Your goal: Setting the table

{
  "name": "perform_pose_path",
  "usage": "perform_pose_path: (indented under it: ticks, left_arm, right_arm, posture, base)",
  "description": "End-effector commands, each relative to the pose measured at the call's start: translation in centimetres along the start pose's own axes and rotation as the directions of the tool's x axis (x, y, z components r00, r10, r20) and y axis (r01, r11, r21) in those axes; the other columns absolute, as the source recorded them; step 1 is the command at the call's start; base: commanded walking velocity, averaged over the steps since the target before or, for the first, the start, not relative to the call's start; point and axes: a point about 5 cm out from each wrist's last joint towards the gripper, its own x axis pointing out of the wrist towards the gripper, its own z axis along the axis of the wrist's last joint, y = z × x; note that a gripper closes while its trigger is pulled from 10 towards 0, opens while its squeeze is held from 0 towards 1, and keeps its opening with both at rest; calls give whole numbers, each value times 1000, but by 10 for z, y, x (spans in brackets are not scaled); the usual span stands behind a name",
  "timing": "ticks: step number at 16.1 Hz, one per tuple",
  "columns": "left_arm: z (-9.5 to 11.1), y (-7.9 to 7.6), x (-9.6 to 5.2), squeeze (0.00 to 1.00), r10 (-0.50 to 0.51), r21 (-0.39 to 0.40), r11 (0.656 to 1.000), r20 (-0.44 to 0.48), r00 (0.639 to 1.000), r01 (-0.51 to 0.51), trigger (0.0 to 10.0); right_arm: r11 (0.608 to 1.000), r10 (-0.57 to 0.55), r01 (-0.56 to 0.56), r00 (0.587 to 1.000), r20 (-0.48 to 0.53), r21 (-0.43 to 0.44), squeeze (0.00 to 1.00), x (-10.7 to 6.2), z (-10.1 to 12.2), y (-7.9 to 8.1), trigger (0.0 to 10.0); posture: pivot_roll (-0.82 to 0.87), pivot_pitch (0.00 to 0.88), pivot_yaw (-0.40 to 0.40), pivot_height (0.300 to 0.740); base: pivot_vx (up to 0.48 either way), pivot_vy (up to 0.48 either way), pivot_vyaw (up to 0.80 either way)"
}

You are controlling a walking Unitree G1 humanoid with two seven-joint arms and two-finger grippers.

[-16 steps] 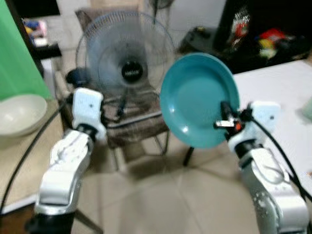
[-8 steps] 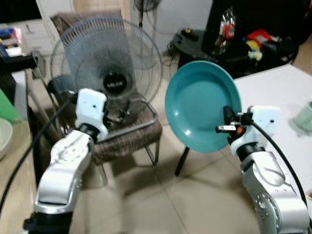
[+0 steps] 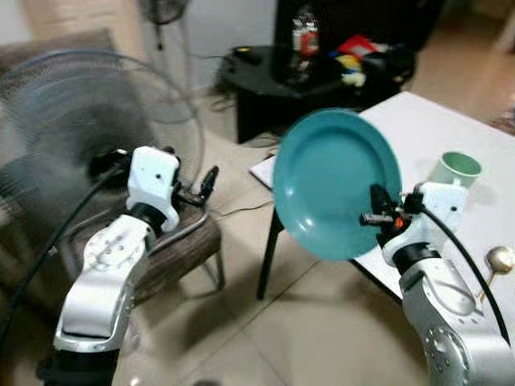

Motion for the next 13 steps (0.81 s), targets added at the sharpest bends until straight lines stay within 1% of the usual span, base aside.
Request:
perform_pose_path:
  ticks: [1,3,5,7,8,9,11,13]
  left_arm:
    - [0,-2,0,0,-25,-3,1000,0,1000,25,10000]
    - [-1,-6,-1,0,-48,-6,999,-2,999,48,10000]
    - [0,-6,0,0,-59,-6,998,-1,998,59,10000]
    - [-1,-7,-1,0,-72,-4,997,-1,997,72,10000]
    - [-2,-8,-2,0,-84,0,996,-10,996,84,10000]
    - [-2,-11,-4,0,-145,1,989,-14,989,145,10000]
    - [-1,-13,-3,0,-194,0,981,-13,981,194,10000]
    - [0,-17,-3,0,-276,8,961,-12,961,277,10000]
  right_arm:
    - [1000,15,-15,1000,19,26,0,-5,6,2,10000]
    - [999,11,-12,1000,12,37,0,-7,6,0,10000]
    - [998,18,-18,1000,1,67,0,-9,7,0,10000]
    - [989,25,-22,1000,-16,150,0,-10,7,-2,10000]
    - [983,33,-28,999,-23,182,0,-10,6,-3,10000]
    - [968,64,-47,996,-59,247,0,-10,5,-8,10000]
    - [958,78,-49,993,-91,282,0,-10,4,-14,10000]
    - [936,89,-36,986,-138,349,0,-10,3,-21,10000]
  posture:
    - [14,0,-13,740]
    - [14,0,-13,740]
    - [14,0,-13,740]
    - [9,0,-15,740]
    - [8,0,-14,740]
    - [7,0,-17,740]
    - [8,0,-21,740]
    - [8,0,-24,740]
  base:
    - [337,0,-800]
    - [338,0,-800]
    - [337,0,-800]
    - [328,0,-800]
    - [262,0,0]
    - [0,0,0]
    - [0,0,0]
    - [0,0,0]
